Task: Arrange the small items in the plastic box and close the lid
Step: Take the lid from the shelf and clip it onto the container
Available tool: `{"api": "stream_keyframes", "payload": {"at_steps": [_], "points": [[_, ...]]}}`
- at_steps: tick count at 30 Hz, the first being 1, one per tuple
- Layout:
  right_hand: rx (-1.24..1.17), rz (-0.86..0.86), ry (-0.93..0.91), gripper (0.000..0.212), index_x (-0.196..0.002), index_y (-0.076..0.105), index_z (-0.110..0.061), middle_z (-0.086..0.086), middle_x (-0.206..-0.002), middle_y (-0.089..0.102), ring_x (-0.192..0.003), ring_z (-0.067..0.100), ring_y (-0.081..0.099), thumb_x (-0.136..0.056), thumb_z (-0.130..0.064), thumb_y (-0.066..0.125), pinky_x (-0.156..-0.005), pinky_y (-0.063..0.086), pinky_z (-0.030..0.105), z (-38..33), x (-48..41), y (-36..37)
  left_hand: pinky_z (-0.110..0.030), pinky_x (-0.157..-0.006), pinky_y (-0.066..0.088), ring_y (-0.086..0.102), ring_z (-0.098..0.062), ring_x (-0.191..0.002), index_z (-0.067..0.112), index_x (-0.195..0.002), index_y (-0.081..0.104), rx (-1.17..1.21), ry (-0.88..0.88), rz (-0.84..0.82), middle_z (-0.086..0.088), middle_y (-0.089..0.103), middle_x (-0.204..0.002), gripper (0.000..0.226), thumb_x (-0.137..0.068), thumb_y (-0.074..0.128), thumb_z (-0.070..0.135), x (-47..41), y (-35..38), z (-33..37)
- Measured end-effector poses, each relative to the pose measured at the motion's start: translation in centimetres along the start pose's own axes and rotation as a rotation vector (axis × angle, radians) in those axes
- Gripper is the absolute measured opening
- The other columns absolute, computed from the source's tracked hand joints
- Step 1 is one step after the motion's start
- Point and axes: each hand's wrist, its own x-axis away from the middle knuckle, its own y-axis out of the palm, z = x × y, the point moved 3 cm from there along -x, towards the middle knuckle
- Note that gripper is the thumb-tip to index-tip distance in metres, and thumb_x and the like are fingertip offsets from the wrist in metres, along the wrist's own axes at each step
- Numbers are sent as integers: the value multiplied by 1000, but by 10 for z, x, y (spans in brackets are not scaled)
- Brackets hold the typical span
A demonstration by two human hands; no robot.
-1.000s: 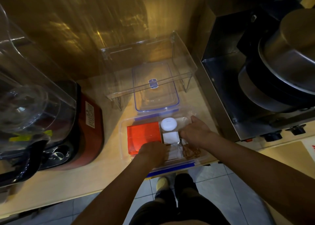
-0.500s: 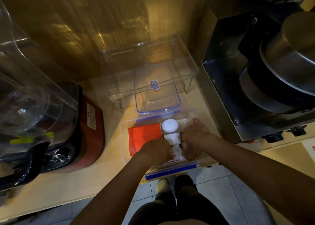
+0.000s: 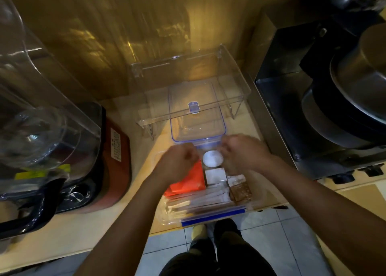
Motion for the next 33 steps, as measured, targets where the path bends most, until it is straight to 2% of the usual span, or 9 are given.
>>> {"api": "stream_keyframes", "payload": {"at_steps": [4,7,10,12,14,18,23,28,33], "points": [[-303,260,136,21,-102,60,-7,16,-103,65,-94,33,59,-88,-20,52,-80,48,39,1,-22,-21,-34,-85,42,57,-35,-105,5,-106,62,-99,-224,305,-20,63,-111,25,-91,55,23,-25,-24,-26],[-384,64,343,41,-121,50,-3,19,-124,57,-113,35,53,-91,-31,50,-97,42,42,8,-47,-14,-44,-101,38,46,-38,-123,2,-129,45,-302,-443,184,-24,50,-133,56,-93,45,45,-46,-25,-44],[-509,-138,466,51,-124,47,1,20,-120,59,-108,34,57,-91,-37,52,-92,46,41,13,-61,-5,-41,-100,37,44,-38,-126,-5,-134,35,-125,-579,17,-25,45,-139,66,-95,40,47,-61,-21,-53],[-667,-156,480,43,-112,52,4,15,-95,62,-81,25,61,-90,-33,56,-65,48,31,13,-65,-5,-34,-89,41,50,-36,-119,-7,-129,41,35,-583,-28,-24,50,-134,57,-96,45,39,-66,-19,-54],[-816,-123,481,24,-96,57,-4,10,-81,60,-66,18,56,-85,-25,62,-56,43,26,13,-67,-7,-33,-82,41,53,-35,-113,-8,-122,47,132,-569,-5,-24,54,-128,48,-94,51,31,-68,-19,-56],[-883,108,523,11,-74,60,-7,9,-73,60,-77,27,59,-81,-15,63,-58,40,26,22,-70,-10,-38,-96,42,51,-35,-117,-4,-124,51,441,-588,111,-22,55,-128,51,-90,58,33,-64,-24,-60],[-1189,203,575,44,-121,54,1,16,-107,63,-98,30,62,-81,-11,69,-87,51,40,21,-63,-11,-38,-88,44,57,-33,-104,-7,-108,61,489,-534,264,-21,62,-105,48,-86,65,35,-45,-33,-52],[-1442,240,569,12,-93,66,-6,16,-91,69,-82,27,68,-82,-3,63,-76,56,40,22,-44,-15,-32,-66,41,52,-21,-71,1,-87,64,609,-498,260,-12,57,-81,33,-85,65,33,-24,-33,-32],[-1580,289,514,16,-78,68,-3,9,-66,71,-62,18,67,-80,6,56,-56,55,27,30,-21,-22,-20,-44,37,52,-10,-50,14,-78,59,896,-514,178,0,64,-59,18,-92,55,24,-9,-40,-26]]}}
